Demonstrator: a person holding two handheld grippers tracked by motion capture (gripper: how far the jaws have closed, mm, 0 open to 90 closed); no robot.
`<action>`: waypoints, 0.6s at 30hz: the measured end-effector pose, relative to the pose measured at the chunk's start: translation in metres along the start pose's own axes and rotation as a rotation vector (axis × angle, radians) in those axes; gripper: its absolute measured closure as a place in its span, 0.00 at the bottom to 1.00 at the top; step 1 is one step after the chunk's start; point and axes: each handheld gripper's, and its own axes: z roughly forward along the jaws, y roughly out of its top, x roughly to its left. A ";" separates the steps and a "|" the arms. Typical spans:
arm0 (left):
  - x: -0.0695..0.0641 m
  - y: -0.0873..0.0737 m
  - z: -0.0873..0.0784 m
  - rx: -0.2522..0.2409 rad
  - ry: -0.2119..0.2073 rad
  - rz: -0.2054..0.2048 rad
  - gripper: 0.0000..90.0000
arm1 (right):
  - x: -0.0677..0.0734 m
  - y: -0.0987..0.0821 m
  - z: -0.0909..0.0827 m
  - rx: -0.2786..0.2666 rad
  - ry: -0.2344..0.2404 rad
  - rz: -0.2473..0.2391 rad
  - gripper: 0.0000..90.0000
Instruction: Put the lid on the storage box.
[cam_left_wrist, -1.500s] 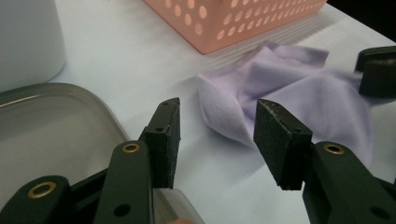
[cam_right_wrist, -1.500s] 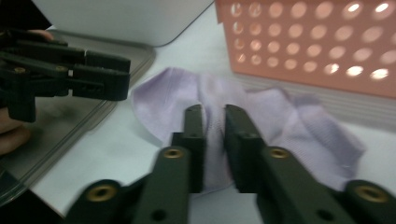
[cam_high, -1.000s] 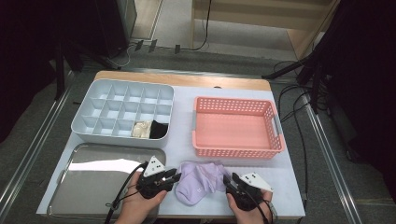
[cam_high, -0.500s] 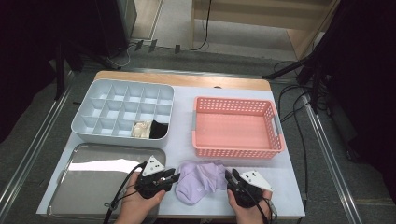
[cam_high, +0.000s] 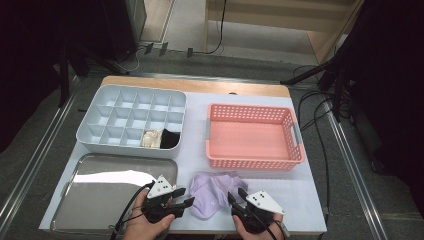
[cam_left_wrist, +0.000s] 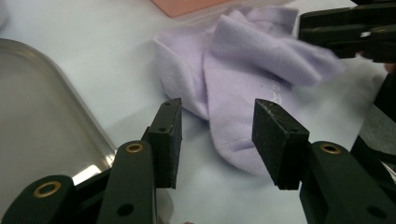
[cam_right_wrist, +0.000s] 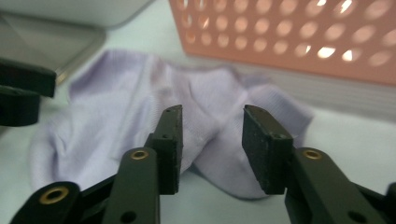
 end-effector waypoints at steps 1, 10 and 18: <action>0.000 0.000 0.001 0.006 0.000 0.004 0.61 | 0.001 -0.002 0.003 0.011 -0.006 -0.010 0.63; -0.002 -0.002 0.007 0.081 0.023 0.021 0.77 | 0.010 -0.005 0.009 0.061 -0.020 -0.072 0.84; -0.002 -0.001 0.004 0.092 0.001 0.032 1.00 | 0.007 0.002 -0.002 0.033 -0.006 -0.062 0.97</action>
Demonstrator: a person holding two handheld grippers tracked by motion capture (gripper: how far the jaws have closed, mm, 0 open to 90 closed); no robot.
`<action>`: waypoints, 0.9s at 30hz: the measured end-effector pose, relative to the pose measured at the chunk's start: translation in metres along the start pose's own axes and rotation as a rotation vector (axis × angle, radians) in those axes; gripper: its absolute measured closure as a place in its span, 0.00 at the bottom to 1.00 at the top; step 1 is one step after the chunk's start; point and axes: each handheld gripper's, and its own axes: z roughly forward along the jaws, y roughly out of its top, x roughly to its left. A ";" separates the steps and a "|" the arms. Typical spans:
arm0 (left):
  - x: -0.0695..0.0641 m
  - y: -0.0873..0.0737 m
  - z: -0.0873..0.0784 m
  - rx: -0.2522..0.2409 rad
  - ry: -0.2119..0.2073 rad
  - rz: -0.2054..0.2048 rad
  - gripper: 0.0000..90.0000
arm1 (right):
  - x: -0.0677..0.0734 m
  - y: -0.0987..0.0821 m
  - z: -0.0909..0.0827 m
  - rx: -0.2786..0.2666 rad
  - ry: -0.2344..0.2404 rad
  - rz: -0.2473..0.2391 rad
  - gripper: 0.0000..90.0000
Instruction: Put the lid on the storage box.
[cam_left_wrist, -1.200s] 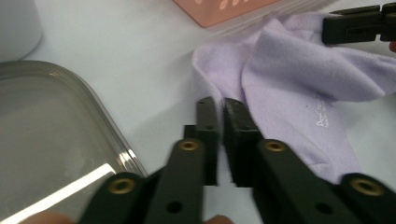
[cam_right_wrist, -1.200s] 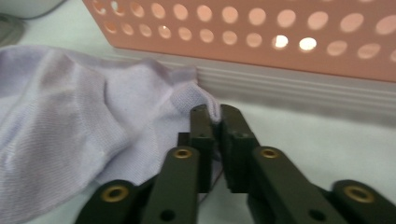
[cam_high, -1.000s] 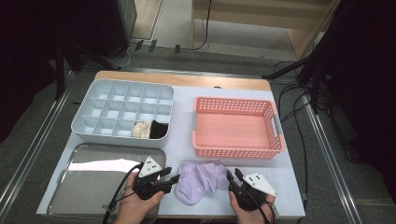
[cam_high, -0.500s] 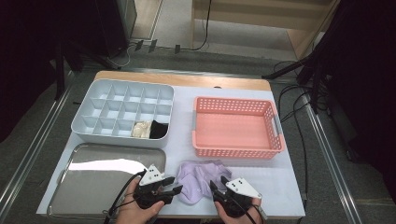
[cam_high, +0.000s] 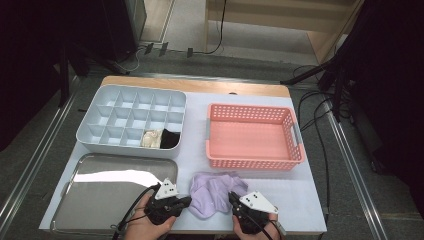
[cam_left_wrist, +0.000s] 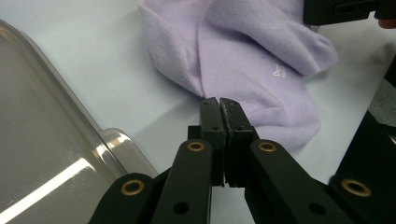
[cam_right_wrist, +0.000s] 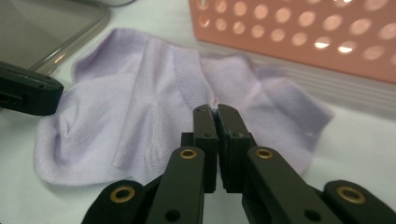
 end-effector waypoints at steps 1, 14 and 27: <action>0.000 0.000 -0.001 0.001 -0.003 -0.002 1.00 | -0.002 0.001 -0.003 -0.010 -0.001 0.008 0.97; 0.010 0.007 -0.013 -0.063 0.004 -0.035 0.92 | -0.032 -0.001 -0.031 -0.004 -0.048 0.096 0.97; 0.001 0.004 -0.004 -0.042 -0.015 -0.081 0.54 | -0.033 -0.005 -0.020 0.030 -0.041 0.093 0.95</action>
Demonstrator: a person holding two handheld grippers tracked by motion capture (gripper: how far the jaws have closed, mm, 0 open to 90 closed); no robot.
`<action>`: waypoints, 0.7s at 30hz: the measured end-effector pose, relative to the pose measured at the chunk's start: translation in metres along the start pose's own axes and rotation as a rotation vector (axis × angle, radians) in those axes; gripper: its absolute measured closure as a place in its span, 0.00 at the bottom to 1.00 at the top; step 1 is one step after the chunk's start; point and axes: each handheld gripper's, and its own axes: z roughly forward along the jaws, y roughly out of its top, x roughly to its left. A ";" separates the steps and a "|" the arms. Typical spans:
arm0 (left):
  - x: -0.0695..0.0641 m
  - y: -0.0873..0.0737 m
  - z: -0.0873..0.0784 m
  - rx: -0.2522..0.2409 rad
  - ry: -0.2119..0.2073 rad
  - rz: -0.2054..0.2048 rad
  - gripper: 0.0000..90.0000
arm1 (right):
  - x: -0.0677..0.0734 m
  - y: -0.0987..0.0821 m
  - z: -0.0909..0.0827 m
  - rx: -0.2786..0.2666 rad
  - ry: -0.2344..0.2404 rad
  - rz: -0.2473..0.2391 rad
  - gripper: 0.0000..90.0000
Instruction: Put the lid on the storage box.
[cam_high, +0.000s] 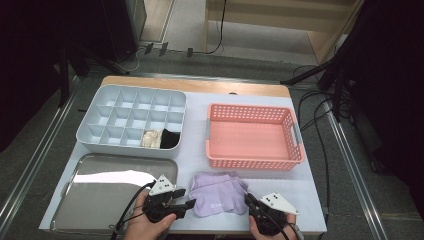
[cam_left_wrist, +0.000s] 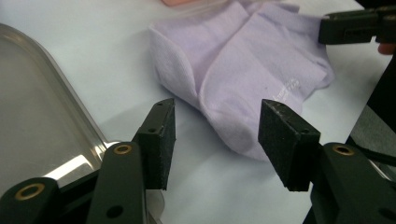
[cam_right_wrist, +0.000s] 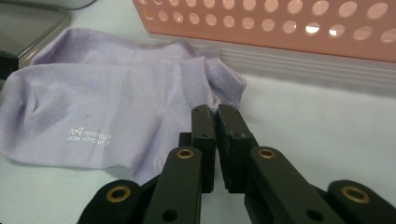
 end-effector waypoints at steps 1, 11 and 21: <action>0.000 -0.001 0.001 0.018 -0.006 0.001 0.57 | 0.000 0.000 0.000 0.000 0.000 0.000 0.95; -0.003 -0.003 0.003 0.046 -0.023 0.041 1.00 | 0.000 0.000 -0.001 -0.006 0.001 -0.001 0.96; 0.002 0.008 -0.012 -0.020 -0.047 0.052 1.00 | -0.001 0.003 -0.006 -0.045 0.003 -0.004 0.96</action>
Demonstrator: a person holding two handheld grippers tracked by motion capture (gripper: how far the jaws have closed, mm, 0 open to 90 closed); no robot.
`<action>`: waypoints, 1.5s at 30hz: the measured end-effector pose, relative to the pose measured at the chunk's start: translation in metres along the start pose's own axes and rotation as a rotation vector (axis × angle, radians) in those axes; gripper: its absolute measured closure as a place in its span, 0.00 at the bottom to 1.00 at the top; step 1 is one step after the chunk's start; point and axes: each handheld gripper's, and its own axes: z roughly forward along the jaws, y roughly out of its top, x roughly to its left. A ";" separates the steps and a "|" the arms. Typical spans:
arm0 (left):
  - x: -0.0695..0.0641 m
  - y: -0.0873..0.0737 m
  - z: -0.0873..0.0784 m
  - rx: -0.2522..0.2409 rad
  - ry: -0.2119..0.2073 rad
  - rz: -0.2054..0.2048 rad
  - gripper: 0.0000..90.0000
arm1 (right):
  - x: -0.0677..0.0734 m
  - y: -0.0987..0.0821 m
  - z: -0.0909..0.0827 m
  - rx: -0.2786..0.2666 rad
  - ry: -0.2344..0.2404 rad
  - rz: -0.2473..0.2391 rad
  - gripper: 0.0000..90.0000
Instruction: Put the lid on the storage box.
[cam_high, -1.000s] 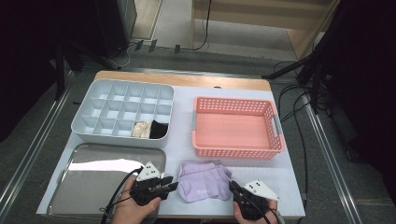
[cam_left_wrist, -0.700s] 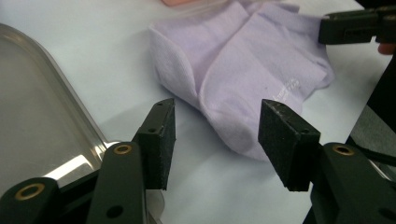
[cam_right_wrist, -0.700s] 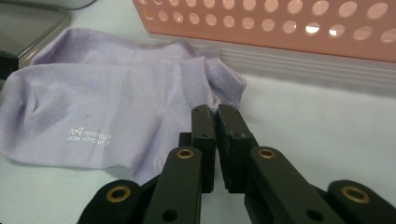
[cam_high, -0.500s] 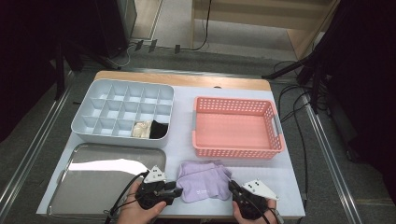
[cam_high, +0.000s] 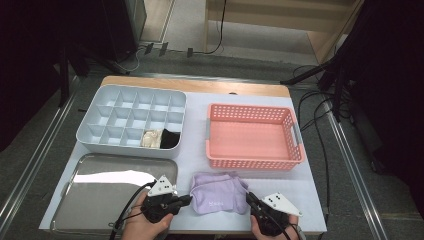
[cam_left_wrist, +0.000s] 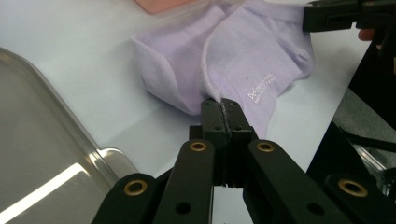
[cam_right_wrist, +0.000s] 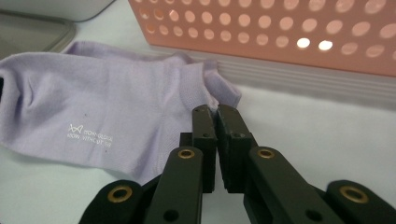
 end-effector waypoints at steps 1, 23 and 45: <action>0.001 0.002 -0.001 -0.010 0.001 -0.004 1.00 | 0.000 0.001 -0.001 -0.007 0.003 0.003 0.96; 0.024 0.028 0.017 -0.013 0.061 -0.043 1.00 | 0.000 0.012 0.020 -0.029 0.045 0.028 0.96; 0.025 0.024 0.024 0.053 0.134 -0.024 1.00 | -0.006 0.008 0.027 0.038 -0.014 0.029 0.96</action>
